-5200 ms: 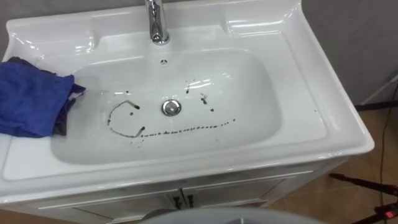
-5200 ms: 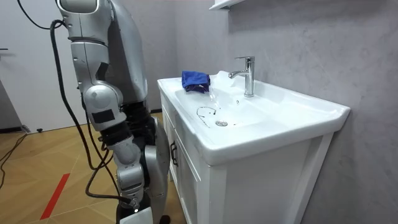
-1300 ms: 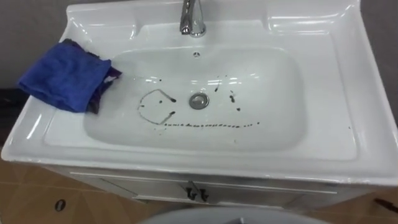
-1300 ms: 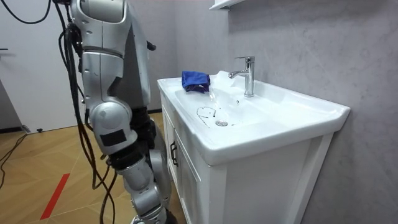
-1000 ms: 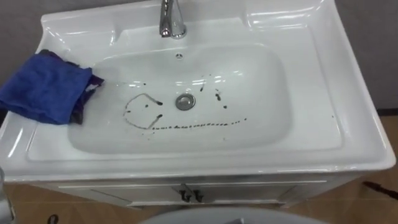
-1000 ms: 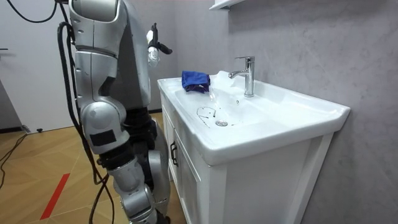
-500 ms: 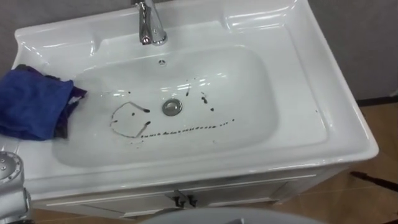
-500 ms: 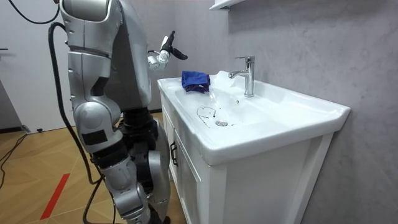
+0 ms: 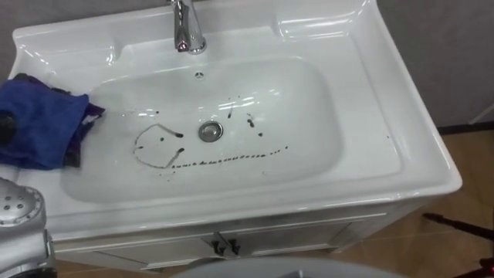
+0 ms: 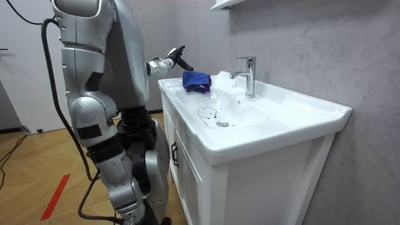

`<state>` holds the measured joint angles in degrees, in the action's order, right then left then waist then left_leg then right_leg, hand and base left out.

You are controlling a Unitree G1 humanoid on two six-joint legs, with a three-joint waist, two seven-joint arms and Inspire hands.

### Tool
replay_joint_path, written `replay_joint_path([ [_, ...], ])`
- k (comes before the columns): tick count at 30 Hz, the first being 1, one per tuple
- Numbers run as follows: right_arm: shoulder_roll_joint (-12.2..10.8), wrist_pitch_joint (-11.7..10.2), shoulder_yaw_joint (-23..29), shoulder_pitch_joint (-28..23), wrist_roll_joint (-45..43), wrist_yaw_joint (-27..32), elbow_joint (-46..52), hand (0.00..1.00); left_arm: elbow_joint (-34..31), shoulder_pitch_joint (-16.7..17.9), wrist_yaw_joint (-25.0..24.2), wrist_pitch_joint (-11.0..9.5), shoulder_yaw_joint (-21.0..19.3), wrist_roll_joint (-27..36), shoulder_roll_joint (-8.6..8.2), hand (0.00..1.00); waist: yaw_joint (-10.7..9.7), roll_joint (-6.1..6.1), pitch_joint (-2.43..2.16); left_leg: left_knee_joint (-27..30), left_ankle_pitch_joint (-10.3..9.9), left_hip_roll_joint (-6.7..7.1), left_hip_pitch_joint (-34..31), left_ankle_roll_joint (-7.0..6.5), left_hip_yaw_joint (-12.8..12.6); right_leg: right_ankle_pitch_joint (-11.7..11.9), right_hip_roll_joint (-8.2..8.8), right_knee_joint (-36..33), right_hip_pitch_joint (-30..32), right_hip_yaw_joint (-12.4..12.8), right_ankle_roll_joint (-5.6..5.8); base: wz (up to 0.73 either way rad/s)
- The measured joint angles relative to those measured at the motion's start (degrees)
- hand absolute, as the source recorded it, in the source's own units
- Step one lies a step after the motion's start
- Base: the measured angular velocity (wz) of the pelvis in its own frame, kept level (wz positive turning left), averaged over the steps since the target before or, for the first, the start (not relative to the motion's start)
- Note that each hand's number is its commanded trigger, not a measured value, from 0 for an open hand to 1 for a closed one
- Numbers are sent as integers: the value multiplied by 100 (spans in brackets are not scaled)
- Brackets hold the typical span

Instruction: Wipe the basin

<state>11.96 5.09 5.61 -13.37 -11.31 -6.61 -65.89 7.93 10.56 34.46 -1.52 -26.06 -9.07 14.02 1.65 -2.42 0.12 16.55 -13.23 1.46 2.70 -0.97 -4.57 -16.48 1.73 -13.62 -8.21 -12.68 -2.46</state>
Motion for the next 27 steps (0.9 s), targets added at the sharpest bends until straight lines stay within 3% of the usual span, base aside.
replay_joint_path([
  [9, -1, 11, -51, 70, 192, -236, -81, 0, 2, -34, -540, 49, 451, 264, -27, 0, -157, 5, 5, 25, 0, -6, -34, 0, -2, 4, -5, -3, 12, -7, -4, 2],
  [14, 0, 79, -53, 93, 193, -240, -82, 0, 2, -421, -765, 102, 611, 263, -24, 0, -159, 20, 15, 26, 0, -2, -55, -1, -10, 4, -7, -4, 37, 28, -4, -1],
  [18, -1, 83, -51, 88, 199, -233, -83, 0, 2, -474, -888, 113, 637, 263, -24, 0, -202, 18, 10, 18, 0, -3, -45, -1, -35, 4, -9, -4, 45, 81, -4, -6],
  [23, -30, 83, -48, 119, 171, -228, -83, 0, 2, -474, -1043, 120, 660, 261, -24, 0, -309, 24, 20, 19, -1, -81, -43, 0, -306, 21, -22, -24, 51, 149, -22, -7],
  [27, -33, 72, -49, 90, 149, -229, -77, 0, 1, -474, -1067, 119, 821, 190, -21, 0, -340, 22, 21, 21, -3, -114, -54, -1, -365, 36, -25, -33, 81, 159, -36, -5],
])
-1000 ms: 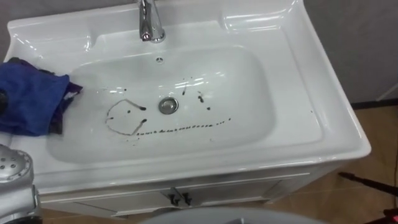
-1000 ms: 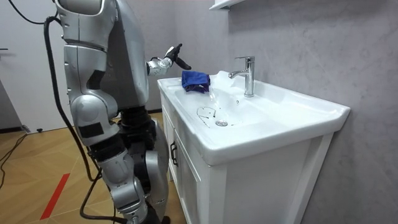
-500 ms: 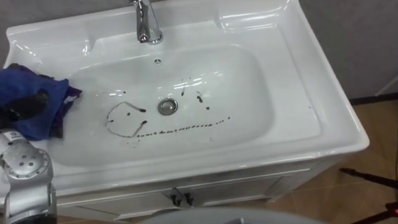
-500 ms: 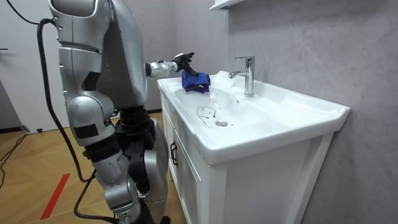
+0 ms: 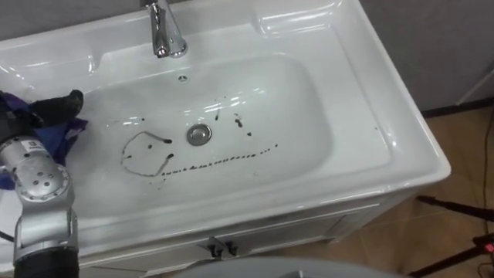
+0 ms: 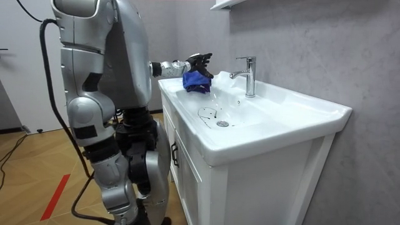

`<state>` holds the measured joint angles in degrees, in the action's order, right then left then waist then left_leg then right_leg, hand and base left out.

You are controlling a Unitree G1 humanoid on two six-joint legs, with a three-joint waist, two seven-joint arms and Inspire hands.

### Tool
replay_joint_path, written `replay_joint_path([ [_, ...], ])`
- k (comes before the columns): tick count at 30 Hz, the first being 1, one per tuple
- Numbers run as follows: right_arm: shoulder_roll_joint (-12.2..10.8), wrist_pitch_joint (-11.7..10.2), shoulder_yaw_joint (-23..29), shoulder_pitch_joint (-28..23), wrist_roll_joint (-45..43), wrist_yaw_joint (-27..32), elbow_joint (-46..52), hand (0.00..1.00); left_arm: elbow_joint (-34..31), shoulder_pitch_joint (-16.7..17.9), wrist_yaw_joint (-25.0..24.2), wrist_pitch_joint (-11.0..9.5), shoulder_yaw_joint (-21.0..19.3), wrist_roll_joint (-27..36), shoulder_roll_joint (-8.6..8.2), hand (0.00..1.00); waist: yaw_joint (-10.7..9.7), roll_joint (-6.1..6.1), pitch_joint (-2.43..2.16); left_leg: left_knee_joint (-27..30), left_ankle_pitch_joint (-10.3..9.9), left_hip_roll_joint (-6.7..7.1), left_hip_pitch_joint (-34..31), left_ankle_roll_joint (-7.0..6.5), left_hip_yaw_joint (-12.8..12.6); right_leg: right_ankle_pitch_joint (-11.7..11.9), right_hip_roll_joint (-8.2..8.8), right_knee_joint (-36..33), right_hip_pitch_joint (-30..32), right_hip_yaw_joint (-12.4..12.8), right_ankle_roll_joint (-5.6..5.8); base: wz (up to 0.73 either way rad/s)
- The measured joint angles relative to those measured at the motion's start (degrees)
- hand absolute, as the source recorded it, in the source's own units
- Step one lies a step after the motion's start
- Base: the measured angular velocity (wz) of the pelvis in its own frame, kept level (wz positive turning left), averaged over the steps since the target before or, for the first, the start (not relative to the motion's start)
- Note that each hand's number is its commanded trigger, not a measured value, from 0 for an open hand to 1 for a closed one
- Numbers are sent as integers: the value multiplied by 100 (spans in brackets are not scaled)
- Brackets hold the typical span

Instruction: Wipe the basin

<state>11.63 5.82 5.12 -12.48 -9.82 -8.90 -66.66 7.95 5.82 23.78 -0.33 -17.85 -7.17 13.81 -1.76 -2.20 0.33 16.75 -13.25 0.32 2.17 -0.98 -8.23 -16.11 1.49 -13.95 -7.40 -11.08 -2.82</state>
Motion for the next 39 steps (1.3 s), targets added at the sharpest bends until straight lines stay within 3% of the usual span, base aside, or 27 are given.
replay_joint_path([
  [13, -15, -1, -1, 57, -174, 15, 2, 0, 112, 23, -210, -4, 138, -210, 2, 0, 30, -18, 12, 40, -11, -65, -72, -6, -127, 18, -58, -73, 140, 77, -24, -2],
  [14, -15, -6, -1, 57, -173, 16, 1, 0, 241, 47, -210, -6, 151, -258, 2, 0, 25, 7, 29, 31, -11, -70, -68, -6, -127, 18, -59, -73, 137, 79, -24, 0],
  [16, -15, -6, -60, 38, -175, 16, -2, 0, 468, 78, -244, -3, 252, -254, -10, 0, 33, -7, 19, 31, -10, -60, -70, -7, -119, 19, -60, -73, 136, 77, -22, 0],
  [18, -17, -4, -133, 40, -176, 8, -1, 0, 676, 131, -346, -1, 300, -257, -125, 0, 49, -9, 5, 32, -10, -52, -68, -7, -118, 20, -62, -73, 138, 77, -23, 0],
  [24, -13, -8, -167, 53, -164, 22, 30, 0, 1119, 198, -568, -13, 528, -269, -175, 0, 86, 8, -19, 50, -10, -51, -59, -6, -131, 23, -61, -73, 131, 82, -27, 0],
  [28, 1, -15, -160, 0, -163, 58, 34, 0, 1204, 348, -587, -104, 523, -496, -175, 0, 84, 34, -29, -28, -9, -41, 80, -4, -132, 22, -63, -76, 31, 134, -27, -6],
  [31, 4, -12, -150, 33, -190, 47, 29, 0, 1413, 393, -547, -307, 495, -664, -172, 0, 96, 53, -39, -48, -8, -39, 110, -3, -177, 11, -75, -51, 48, 219, -34, -13],
  [35, -4, 26, -147, 32, -417, -6, 25, 0, 1673, 402, -428, -501, 463, -932, -172, 0, 79, 104, -79, -54, -8, -41, 139, -3, -205, 12, -75, -54, 46, 253, -34, -7],
  [39, -3, 61, -143, 33, -489, -8, 28, 0, 1766, 441, -394, -561, 452, -1061, -170, 0, 86, 124, -106, -57, -8, -43, 165, -3, -211, 20, -81, -55, 33, 288, -36, -5],
])
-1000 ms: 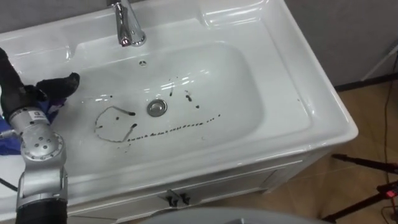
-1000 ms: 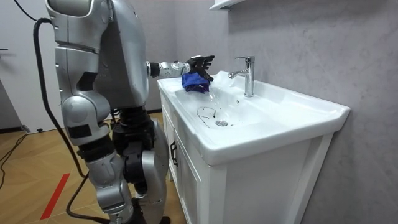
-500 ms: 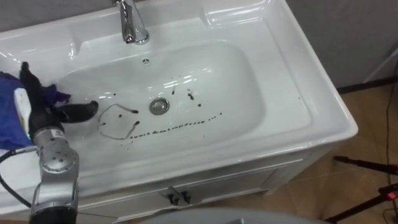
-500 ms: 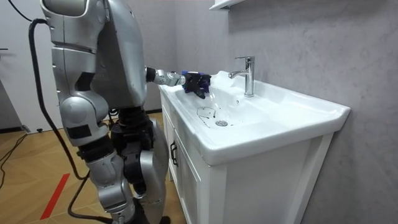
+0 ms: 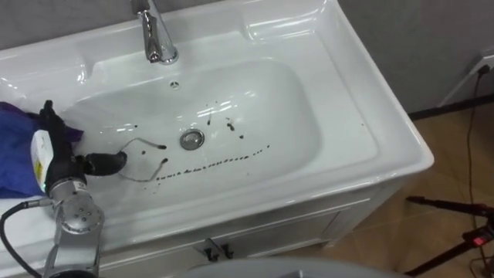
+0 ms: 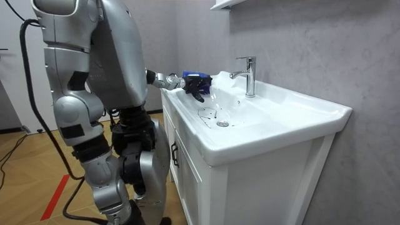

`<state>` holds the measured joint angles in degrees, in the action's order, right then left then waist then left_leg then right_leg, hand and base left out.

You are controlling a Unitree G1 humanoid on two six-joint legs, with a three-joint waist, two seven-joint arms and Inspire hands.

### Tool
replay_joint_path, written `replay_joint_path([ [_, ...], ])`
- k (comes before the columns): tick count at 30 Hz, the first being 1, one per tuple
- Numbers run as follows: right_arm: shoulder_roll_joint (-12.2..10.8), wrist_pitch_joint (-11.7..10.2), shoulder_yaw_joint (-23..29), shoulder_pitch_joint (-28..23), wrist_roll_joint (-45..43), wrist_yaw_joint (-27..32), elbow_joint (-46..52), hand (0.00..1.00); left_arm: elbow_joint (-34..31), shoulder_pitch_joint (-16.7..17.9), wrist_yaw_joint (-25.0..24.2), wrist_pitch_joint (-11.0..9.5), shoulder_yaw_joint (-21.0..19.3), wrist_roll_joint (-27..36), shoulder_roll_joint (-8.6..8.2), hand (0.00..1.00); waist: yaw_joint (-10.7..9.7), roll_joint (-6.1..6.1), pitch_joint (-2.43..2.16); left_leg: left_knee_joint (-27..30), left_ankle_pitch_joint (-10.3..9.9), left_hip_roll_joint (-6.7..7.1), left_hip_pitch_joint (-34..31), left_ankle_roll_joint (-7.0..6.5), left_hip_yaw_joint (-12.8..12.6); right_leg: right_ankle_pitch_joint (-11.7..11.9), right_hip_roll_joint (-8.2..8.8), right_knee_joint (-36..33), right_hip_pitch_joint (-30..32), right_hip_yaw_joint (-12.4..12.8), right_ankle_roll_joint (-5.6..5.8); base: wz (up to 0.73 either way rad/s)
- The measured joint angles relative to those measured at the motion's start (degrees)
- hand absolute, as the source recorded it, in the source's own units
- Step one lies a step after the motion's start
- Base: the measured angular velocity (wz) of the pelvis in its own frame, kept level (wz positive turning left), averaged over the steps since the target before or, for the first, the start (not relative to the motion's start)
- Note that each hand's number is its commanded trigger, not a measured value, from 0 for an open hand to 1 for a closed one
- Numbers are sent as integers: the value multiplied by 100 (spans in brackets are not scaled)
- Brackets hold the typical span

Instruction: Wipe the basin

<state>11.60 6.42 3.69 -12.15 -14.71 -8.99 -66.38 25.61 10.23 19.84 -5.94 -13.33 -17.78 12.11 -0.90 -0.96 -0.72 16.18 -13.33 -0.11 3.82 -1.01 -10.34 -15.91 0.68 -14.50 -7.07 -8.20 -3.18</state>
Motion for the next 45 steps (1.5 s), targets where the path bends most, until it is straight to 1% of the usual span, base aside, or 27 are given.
replay_joint_path([
  [4, -2, 73, 0, -3, -140, -76, 1, 0, 32, 5, 7, -24, -3, -41, 2, 0, -4, -1, -1, 0, 0, -1, 17, 0, -3, 3, 1, -2, -15, 6, -2, -1],
  [7, 4, 95, 0, -6, -162, -110, 3, 0, 30, 33, 102, -23, -1, -81, 5, 0, -7, -7, -4, -74, 2, 1, 84, 4, -32, 3, 3, -13, -35, 29, -2, -7],
  [10, 3, 103, -3, -37, -161, -101, 33, 0, 30, 62, 158, -4, 6, -309, 1, 0, -12, -7, -4, -78, 2, 1, 82, 4, -41, 3, 4, -12, -35, 23, -1, -1],
  [12, 2, 98, 0, -31, -152, -94, 35, 0, 24, 61, 212, 75, 6, -574, 1, 0, -30, -8, -3, -68, 2, -3, 61, 4, -43, 3, 4, -3, -30, 17, -1, 0],
  [15, 2, 89, 1, -18, -104, -64, 24, 0, 28, 58, 281, 111, 6, -812, 0, 0, -33, -4, 0, -54, 2, -6, 47, 4, -41, 3, 3, 4, -23, 18, -2, 0],
  [17, -1, 50, 3, 13, -104, -30, 5, 0, 33, 59, 465, 143, 5, -950, -9, 0, -29, 2, 3, -54, 2, -7, 46, 4, -40, 3, 3, 8, -24, 19, -2, 0],
  [18, -1, 46, 3, 21, -104, -29, 5, 0, 33, 59, 510, 143, 5, -965, -10, 0, -29, 1, 4, -53, 2, -7, 41, 4, -39, 3, 3, 10, -23, 18, -2, 0],
  [22, -1, -14, -12, 67, 30, -31, 2, 0, 16, 59, 956, 136, 6, -1000, -10, 0, -14, -13, 8, -46, 2, 0, -15, 4, 15, 4, 0, 49, 15, 10, 0, 2],
  [24, -1, -53, -11, 70, 120, -30, 2, 0, -26, 59, 1192, 133, 2, -999, -9, 0, 1, -37, 22, -47, 2, 4, -16, 4, 21, 4, 0, 60, 11, 7, 0, 2],
  [26, -1, -91, -13, 79, 147, 8, 2, 0, -68, 59, 1495, 95, -4, -998, -9, 0, 22, -43, 26, -51, 2, 7, -17, 4, 26, 4, 1, 68, 10, 3, 1, 0],
  [27, -1, -93, -14, 79, 147, 20, 2, 0, -79, 59, 1557, 86, -4, -999, -9, 0, 33, -44, 27, -52, 2, 8, -20, 4, 36, 4, 0, 72, 8, -2, 0, 4],
  [28, 0, -99, -16, 76, 181, 34, 1, 0, -99, 59, 1672, 54, -4, -999, -4, 0, 39, -36, 26, -52, 2, 22, -27, 4, 116, 4, 2, 79, -1, -29, 0, 9],
  [30, 1, -119, -24, 74, 263, 71, -12, 0, -104, 58, 1846, 30, -4, -998, -2, 0, 43, -38, 29, -52, 2, 36, -37, 4, 180, 4, 6, 90, -13, -64, 0, 11],
  [31, 10, -142, -29, 73, 297, 85, -18, 0, -106, 58, 1961, 2, -3, -994, -2, 0, 62, -29, 33, -52, 2, 38, -42, 4, 185, 4, 7, 97, -12, -69, 0, 6],
  [32, 18, -143, -30, 69, 317, 94, -19, 0, -106, 58, 2056, -38, -3, -992, 0, 0, 90, -35, 49, -52, 2, 41, -49, 4, 191, 4, 8, 106, -11, -72, 0, 4],
  [34, 19, -159, -34, 58, 328, 122, -23, 0, -126, 59, 2165, -73, -3, -988, 0, 0, 110, -32, 55, -52, 2, 51, -67, 4, 242, 4, 11, 121, -10, -90, 0, 6],
  [39, 20, -263, -32, 22, 399, 280, -27, 0, -274, 68, 2496, -160, -5, -984, 0, 0, 127, -25, 49, -62, 2, 89, -113, 3, 418, 16, 17, 179, -14, -141, 18, 7],
  [45, 19, -277, -33, 28, 508, 287, -11, 0, -282, 81, 2630, -165, -3, -979, 0, 0, 136, -22, 40, -72, 2, 94, -112, 4, 449, 16, 16, 184, -16, -144, 19, 0],
])
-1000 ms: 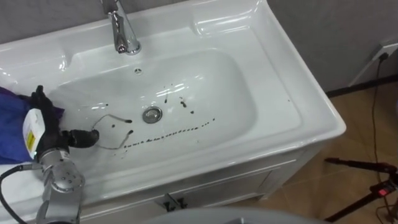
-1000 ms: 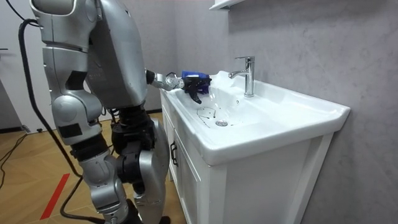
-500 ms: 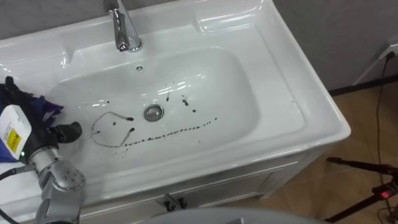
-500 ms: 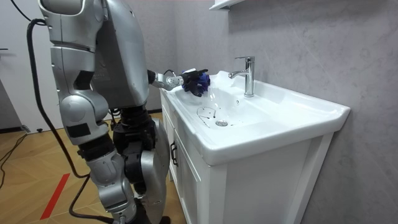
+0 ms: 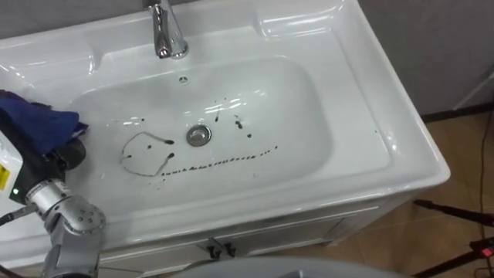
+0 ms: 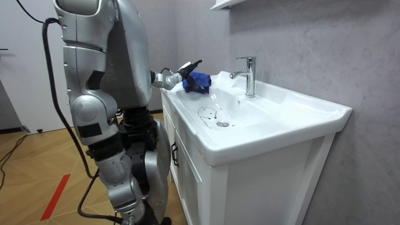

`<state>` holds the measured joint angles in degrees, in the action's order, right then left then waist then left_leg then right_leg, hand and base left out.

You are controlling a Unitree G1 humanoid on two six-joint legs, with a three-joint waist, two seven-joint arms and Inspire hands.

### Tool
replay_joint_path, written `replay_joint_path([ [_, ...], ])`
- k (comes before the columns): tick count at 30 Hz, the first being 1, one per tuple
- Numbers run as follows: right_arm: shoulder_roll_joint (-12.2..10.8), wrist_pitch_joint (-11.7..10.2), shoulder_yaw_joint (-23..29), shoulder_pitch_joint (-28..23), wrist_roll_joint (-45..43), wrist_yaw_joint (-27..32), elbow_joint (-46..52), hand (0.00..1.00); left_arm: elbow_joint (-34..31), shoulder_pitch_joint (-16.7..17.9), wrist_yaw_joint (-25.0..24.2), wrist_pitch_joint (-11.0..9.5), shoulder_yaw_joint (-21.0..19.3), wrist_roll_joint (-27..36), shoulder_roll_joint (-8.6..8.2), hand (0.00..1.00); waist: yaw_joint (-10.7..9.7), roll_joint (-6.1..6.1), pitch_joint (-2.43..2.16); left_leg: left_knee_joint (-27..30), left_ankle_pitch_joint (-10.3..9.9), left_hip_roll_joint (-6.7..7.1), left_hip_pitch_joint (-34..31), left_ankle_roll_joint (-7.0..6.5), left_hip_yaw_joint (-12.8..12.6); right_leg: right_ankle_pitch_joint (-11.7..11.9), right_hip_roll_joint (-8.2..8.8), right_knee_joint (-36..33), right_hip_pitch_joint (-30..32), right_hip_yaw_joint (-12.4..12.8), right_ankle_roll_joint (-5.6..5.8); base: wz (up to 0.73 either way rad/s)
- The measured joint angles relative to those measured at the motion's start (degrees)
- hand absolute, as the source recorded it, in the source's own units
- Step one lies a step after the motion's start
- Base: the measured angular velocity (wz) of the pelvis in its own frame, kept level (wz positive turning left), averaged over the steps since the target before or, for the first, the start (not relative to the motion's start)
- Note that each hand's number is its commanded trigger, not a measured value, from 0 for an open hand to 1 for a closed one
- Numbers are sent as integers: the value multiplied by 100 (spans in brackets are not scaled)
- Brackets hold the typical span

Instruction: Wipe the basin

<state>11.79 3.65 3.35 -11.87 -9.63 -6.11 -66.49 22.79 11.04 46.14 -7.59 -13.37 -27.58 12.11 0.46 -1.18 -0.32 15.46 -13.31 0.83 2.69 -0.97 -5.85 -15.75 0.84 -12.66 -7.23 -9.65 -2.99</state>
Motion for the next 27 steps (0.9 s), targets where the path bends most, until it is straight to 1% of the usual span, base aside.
replay_joint_path([
  [9, 3, -51, 11, -4, 61, -31, -14, 0, 6, 142, -61, 0, 5, -2, 0, 0, -5, 2, 6, -2, 0, -2, 30, 0, -10, 0, 6, 0, -42, -47, 0, 1],
  [11, 5, -54, 10, -2, 61, -38, -16, 0, 22, 203, -108, 1, 4, 0, -1, 0, -5, -13, 17, -2, 0, -1, 30, 0, -10, 0, 11, -1, -43, -72, 0, 0],
  [13, 8, -56, 16, -30, 71, -38, -34, 0, 24, 215, -198, 1, -1, 3, 0, 0, -9, 5, 15, -2, 0, -2, 37, 0, -19, 0, 12, 2, -52, -73, 1, 0],
  [21, 14, -50, 17, -69, 59, -126, -20, 0, 35, 247, -627, 22, 0, -5, 0, 0, -38, 2, 11, 15, 0, -4, 38, 1, -12, 0, 12, 2, -74, -82, 1, 1],
  [23, 29, -49, 23, -76, 46, -238, -21, 0, 28, 245, -758, 63, 1, -12, 0, 0, -66, 5, 10, 17, 0, -2, 33, 1, -7, 0, 15, 5, -75, -121, 1, 3],
  [27, 54, -26, 23, -78, 17, -345, -25, 0, 42, 248, -1059, 236, 12, -9, 16, 0, -174, 9, 9, 16, 2, -3, 50, 3, -7, 0, 12, 2, -99, -135, 1, 3],
])
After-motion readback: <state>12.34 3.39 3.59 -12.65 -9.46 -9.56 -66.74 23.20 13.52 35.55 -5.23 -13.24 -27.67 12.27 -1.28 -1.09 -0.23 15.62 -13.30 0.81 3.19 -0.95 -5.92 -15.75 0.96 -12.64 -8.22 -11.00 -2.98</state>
